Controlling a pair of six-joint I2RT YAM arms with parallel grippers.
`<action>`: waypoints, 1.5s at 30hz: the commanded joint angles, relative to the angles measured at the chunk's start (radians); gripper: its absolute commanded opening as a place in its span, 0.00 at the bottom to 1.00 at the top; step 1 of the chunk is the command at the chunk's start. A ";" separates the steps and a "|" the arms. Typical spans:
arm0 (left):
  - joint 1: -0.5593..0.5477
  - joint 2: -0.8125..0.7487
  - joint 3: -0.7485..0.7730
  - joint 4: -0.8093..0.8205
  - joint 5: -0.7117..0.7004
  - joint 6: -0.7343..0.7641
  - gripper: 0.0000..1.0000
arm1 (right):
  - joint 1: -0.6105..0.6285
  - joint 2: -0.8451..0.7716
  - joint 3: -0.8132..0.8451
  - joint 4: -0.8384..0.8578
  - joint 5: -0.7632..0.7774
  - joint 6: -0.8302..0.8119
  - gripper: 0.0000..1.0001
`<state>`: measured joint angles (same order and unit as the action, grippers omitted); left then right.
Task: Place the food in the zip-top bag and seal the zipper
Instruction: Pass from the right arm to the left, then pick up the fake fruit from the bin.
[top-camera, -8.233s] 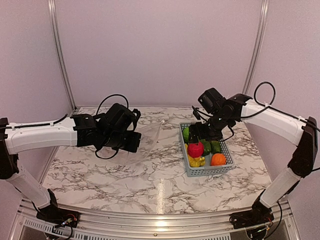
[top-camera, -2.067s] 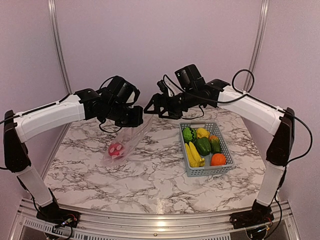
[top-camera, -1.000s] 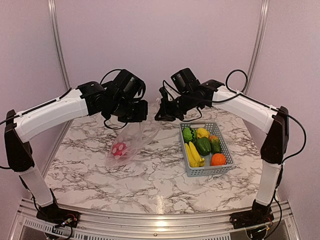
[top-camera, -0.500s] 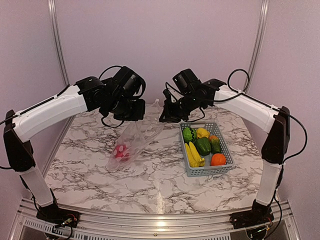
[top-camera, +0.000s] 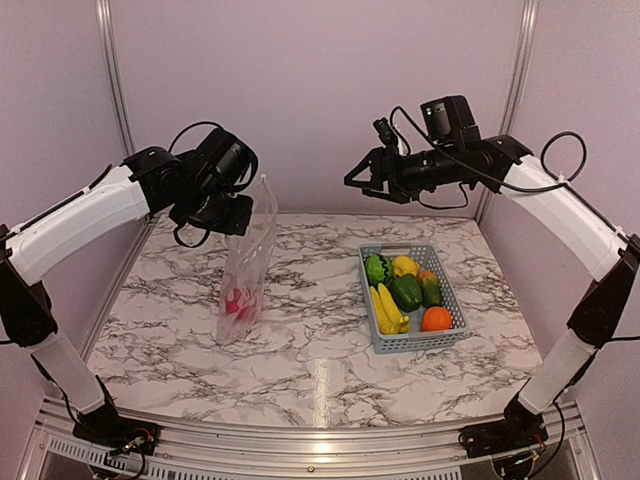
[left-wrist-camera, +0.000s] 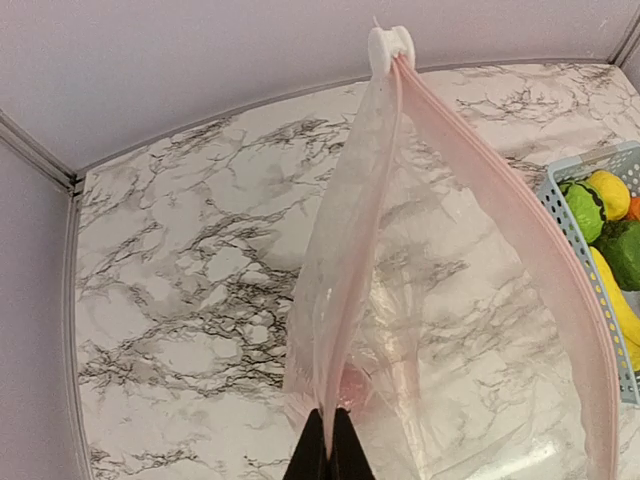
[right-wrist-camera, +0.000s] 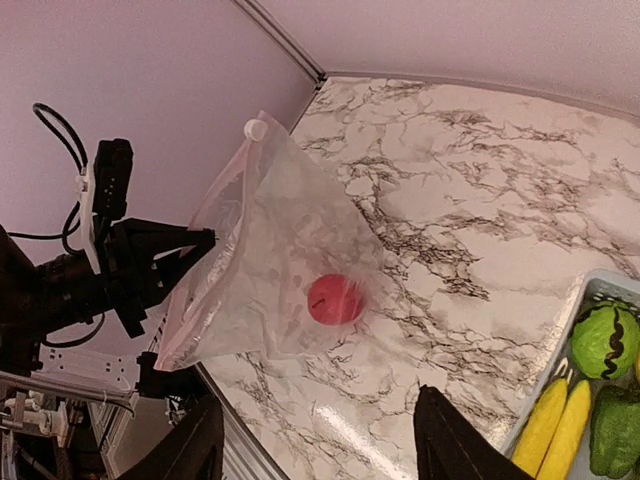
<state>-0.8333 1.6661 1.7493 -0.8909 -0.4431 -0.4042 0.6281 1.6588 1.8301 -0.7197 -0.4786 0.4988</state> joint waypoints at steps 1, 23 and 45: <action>0.043 -0.129 -0.022 -0.082 -0.191 0.213 0.00 | -0.097 -0.051 -0.064 -0.117 0.103 -0.126 0.62; 0.054 -0.036 -0.144 0.131 0.236 0.125 0.00 | -0.202 0.071 -0.281 -0.089 0.267 -0.205 0.82; 0.054 -0.215 -0.342 0.246 0.284 0.002 0.00 | -0.226 0.411 -0.099 -0.023 0.292 -0.220 0.84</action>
<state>-0.7780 1.4960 1.4414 -0.6800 -0.1684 -0.3752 0.4118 2.0277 1.6554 -0.7563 -0.1848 0.2825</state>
